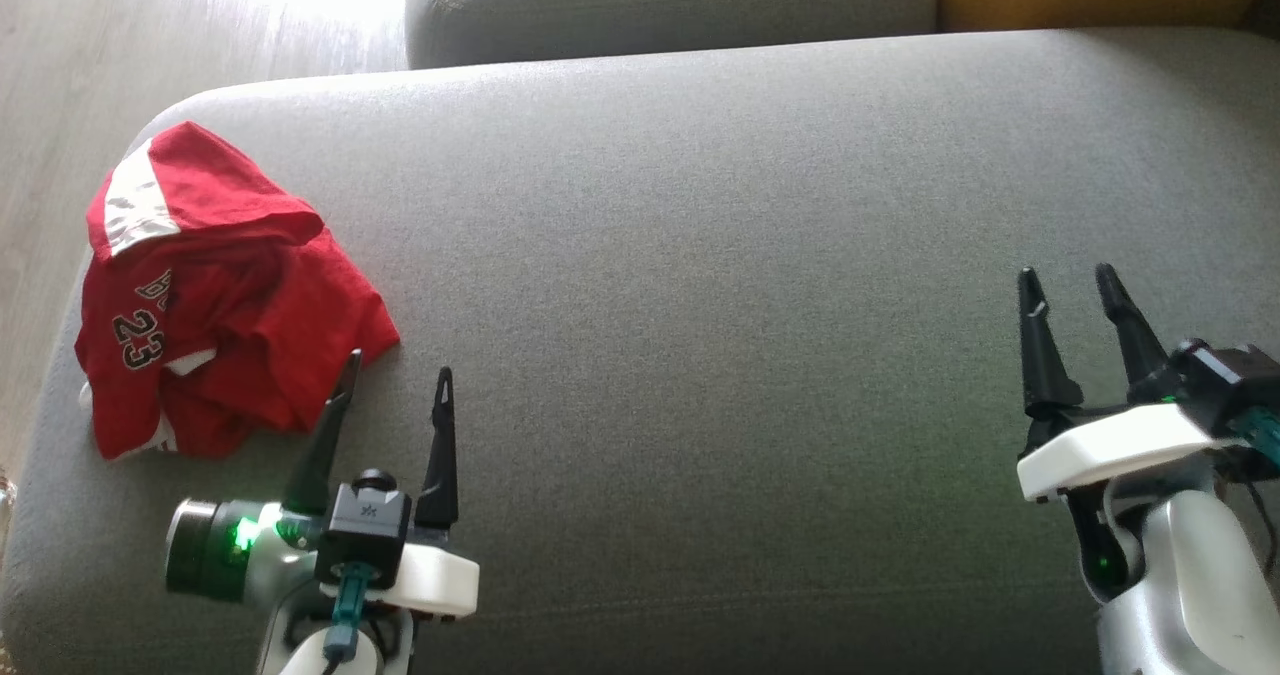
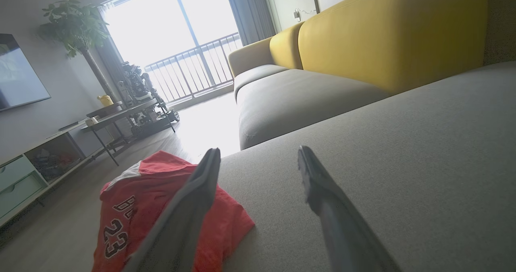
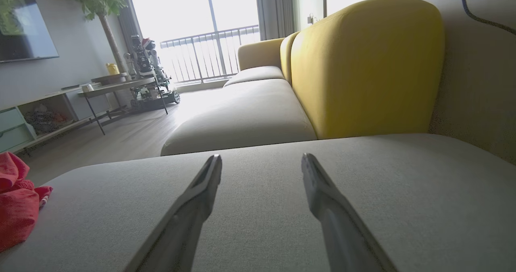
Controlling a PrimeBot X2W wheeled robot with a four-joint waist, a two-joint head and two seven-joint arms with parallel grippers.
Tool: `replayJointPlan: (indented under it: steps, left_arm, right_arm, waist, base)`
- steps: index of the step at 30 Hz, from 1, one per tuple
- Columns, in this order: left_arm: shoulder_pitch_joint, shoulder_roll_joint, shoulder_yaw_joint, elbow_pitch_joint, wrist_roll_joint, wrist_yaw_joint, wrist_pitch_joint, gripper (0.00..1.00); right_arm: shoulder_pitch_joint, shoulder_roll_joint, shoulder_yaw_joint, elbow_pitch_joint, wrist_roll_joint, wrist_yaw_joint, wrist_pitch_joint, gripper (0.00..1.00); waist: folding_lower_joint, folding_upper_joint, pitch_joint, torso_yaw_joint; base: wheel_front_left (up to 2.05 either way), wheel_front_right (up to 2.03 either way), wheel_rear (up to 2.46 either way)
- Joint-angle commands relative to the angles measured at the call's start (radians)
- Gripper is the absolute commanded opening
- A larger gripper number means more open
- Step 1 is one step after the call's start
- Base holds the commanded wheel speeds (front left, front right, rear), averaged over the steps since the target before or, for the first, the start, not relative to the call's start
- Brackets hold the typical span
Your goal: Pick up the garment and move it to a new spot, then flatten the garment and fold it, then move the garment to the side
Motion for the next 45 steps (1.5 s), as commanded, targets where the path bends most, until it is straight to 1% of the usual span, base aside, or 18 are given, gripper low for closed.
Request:
replayJointPlan:
  steps: [1,6,15,20,28,34,40,45]
  left_arm:
    - [-0.065,0.021,0.035,-0.028,-0.003,0.007,-0.012,1.00]
    - [-0.066,0.020,0.036,-0.024,-0.008,0.009,-0.012,1.00]
    - [-0.063,0.018,0.039,-0.020,-0.013,0.009,-0.012,1.00]
    - [-0.060,0.016,0.040,-0.020,-0.016,0.005,-0.012,1.00]
    - [-0.038,0.017,0.057,-0.025,-0.026,0.006,-0.012,1.00]
    - [-0.011,0.032,0.077,-0.030,-0.028,0.009,-0.012,1.00]
    - [0.019,0.041,0.092,-0.037,-0.034,0.005,-0.012,1.00]
    - [0.043,0.047,0.104,-0.040,-0.038,0.003,-0.012,1.00]
  right_arm:
    - [-0.054,-0.012,0.032,-0.042,-0.018,0.000,-0.009,1.00]
    - [-0.046,-0.012,0.046,-0.057,-0.052,0.000,-0.009,1.00]
    - [-0.038,-0.012,0.056,-0.061,-0.064,0.000,-0.009,1.00]
    - [-0.028,-0.012,0.055,-0.065,-0.065,0.000,-0.009,1.00]
    - [-0.001,-0.012,0.083,-0.077,-0.066,0.000,-0.009,1.00]
    - [0.023,-0.012,0.133,-0.086,-0.049,0.000,-0.009,1.00]
    - [0.049,-0.012,0.153,-0.085,-0.041,0.000,-0.009,1.00]
    - [0.061,-0.012,0.171,-0.085,-0.026,0.000,-0.009,1.00]
  waist:
    - [0.0000,0.0000,0.001,0.000]
    - [0.0000,0.0000,0.000,-0.001]
    - [0.0000,0.0000,-0.006,-0.002]
    - [0.0000,0.0000,-0.012,0.016]
    - [0.0000,0.0000,-0.022,0.138]
    - [0.0000,0.0000,-0.042,0.238]
    - [0.0000,0.0000,-0.063,0.339]
    - [0.0000,0.0000,-0.077,0.408]
  base:
    - [0.00,0.00,0.00]
    - [0.00,0.00,0.00]
    - [0.00,0.00,0.00]
    - [0.00,0.00,0.00]
    - [0.00,0.00,0.00]
    - [0.00,0.00,0.00]
    - [0.00,0.00,0.00]
    - [0.00,0.00,0.00]
